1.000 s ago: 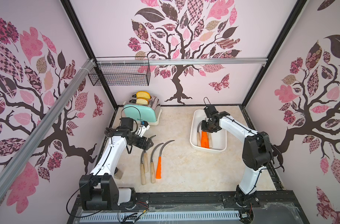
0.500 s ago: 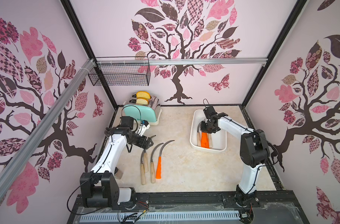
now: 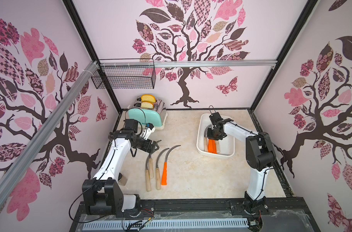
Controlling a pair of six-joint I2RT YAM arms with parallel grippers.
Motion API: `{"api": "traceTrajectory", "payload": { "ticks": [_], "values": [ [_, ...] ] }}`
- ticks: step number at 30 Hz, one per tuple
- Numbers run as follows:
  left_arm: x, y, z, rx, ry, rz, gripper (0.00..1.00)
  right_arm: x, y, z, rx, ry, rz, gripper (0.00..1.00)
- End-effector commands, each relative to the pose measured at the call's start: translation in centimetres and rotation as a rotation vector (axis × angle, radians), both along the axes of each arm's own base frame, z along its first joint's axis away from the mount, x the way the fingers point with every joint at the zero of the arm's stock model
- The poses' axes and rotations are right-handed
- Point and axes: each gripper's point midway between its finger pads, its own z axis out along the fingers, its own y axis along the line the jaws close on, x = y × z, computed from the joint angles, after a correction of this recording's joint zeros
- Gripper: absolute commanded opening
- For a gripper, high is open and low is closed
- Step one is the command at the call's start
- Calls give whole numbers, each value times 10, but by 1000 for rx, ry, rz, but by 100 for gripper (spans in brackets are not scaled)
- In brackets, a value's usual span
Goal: Put small sickles into storage boxes
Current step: Place the sickle in the storage box.
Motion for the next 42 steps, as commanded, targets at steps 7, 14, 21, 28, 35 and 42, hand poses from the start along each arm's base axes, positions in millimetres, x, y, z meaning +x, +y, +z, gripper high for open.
{"api": "traceTrajectory", "payload": {
  "ticks": [7,14,21,28,35,42],
  "values": [
    [-6,1,1,7,6,-22,92,0,-3,-7,-22,13,3,15],
    [-6,1,3,8,-3,-19,91,-1,-3,-6,-25,12,7,26],
    [-6,2,6,12,-14,-13,92,0,-5,-1,-32,1,9,38],
    [-2,2,11,5,-36,-2,92,6,-8,20,-48,-46,5,41],
    [7,5,17,10,-78,37,93,6,-7,70,-24,-135,3,41],
    [24,14,26,20,-156,137,98,-17,29,121,-36,-207,95,41]
  ]
}}
